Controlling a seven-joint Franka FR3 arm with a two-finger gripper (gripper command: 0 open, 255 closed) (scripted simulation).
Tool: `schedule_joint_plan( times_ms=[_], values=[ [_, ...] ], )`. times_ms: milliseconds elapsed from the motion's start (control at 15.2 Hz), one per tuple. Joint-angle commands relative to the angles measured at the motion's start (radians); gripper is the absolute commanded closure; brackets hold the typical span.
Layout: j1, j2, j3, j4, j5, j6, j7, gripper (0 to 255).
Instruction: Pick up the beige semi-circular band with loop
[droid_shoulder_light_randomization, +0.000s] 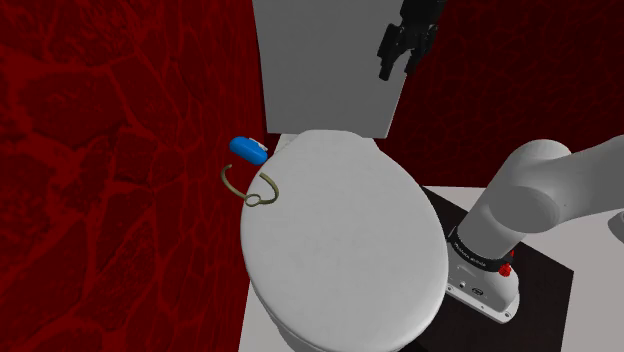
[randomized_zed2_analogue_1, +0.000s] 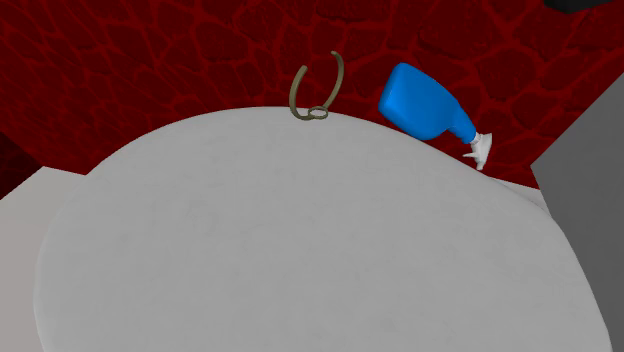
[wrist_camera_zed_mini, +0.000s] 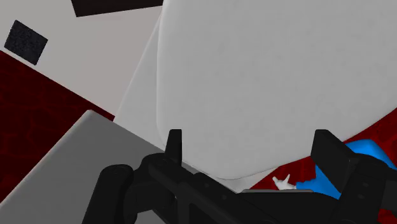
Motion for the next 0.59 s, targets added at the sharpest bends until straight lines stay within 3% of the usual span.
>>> schedule_joint_plan(
  times_ms=[0,528],
  values=[
    [0.000,0.000,0.000,0.000,0.000,0.000,0.000,0],
    [0.055,0.098,0.148,-0.071,0.082,0.192,0.140,0]
  ],
)
